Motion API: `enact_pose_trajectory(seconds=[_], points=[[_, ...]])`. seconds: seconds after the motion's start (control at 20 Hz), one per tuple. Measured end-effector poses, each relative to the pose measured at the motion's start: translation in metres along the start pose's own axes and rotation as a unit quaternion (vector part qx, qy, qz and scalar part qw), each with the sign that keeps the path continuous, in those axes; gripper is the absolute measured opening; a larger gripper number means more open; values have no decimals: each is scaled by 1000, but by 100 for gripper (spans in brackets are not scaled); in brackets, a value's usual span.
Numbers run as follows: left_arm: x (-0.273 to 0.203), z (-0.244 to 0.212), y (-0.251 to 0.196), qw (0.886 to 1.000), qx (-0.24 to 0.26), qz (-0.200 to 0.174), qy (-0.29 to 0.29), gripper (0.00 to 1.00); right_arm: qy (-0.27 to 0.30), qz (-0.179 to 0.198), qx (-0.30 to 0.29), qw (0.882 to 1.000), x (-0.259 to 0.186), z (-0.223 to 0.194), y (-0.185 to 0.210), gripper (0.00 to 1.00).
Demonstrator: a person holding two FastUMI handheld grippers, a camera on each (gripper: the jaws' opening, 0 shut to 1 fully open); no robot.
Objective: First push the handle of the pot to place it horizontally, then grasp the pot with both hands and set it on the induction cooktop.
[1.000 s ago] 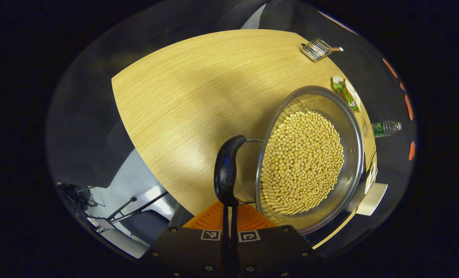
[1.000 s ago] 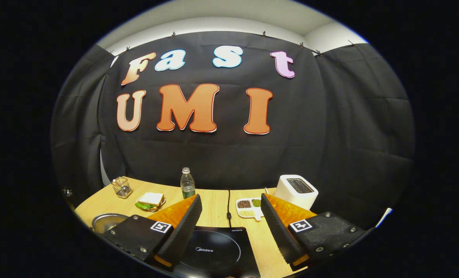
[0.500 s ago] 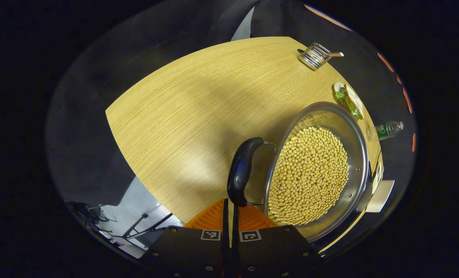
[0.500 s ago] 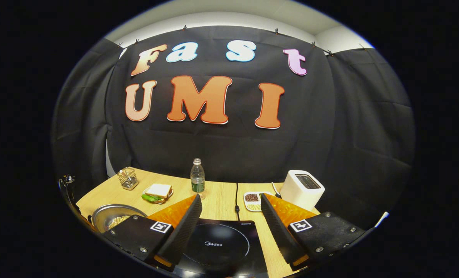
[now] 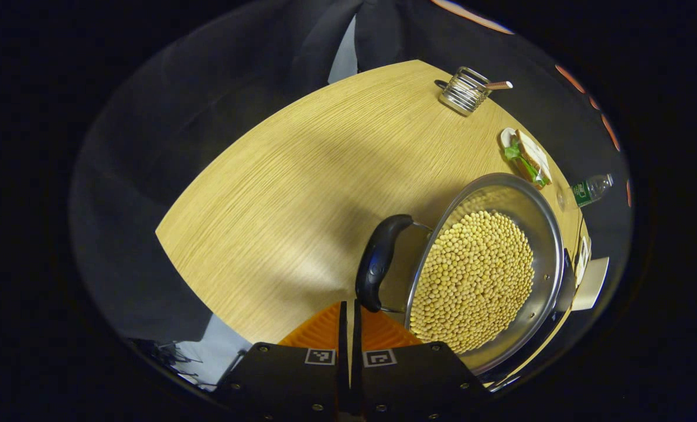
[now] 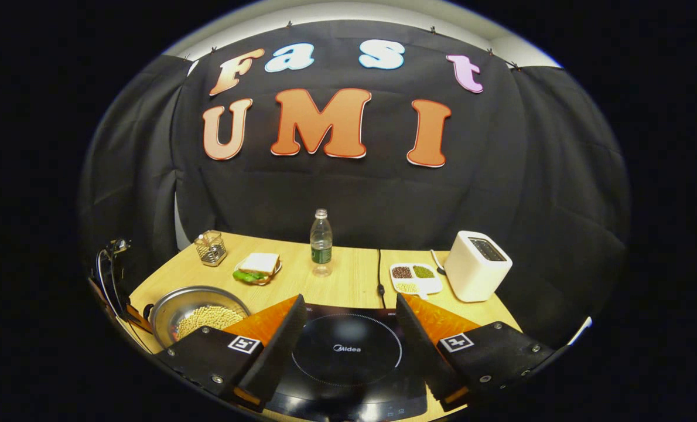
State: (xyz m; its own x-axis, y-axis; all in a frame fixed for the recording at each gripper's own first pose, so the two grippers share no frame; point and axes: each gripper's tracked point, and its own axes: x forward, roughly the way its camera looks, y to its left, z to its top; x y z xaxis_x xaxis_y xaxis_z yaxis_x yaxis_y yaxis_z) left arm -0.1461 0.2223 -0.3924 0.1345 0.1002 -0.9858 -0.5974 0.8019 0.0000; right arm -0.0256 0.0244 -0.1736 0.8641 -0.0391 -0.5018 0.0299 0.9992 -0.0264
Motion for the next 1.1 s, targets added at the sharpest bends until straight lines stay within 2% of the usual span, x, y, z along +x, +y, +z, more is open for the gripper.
enact_pose_trajectory(seconds=[0.45, 0.75, 1.1], points=[[12, 49, -10, 993, 106, 3, -41, 3, 104, 68, 3, 992, 19, -51, 74, 96], [16, 63, -15, 988, 142, -22, -52, 4, 206, 110, 18, 972, 30, -100, 120, 96], [-8, 69, -11, 981, 161, -60, -85, 3, 269, 135, 37, 953, 42, -129, 148, 94]])
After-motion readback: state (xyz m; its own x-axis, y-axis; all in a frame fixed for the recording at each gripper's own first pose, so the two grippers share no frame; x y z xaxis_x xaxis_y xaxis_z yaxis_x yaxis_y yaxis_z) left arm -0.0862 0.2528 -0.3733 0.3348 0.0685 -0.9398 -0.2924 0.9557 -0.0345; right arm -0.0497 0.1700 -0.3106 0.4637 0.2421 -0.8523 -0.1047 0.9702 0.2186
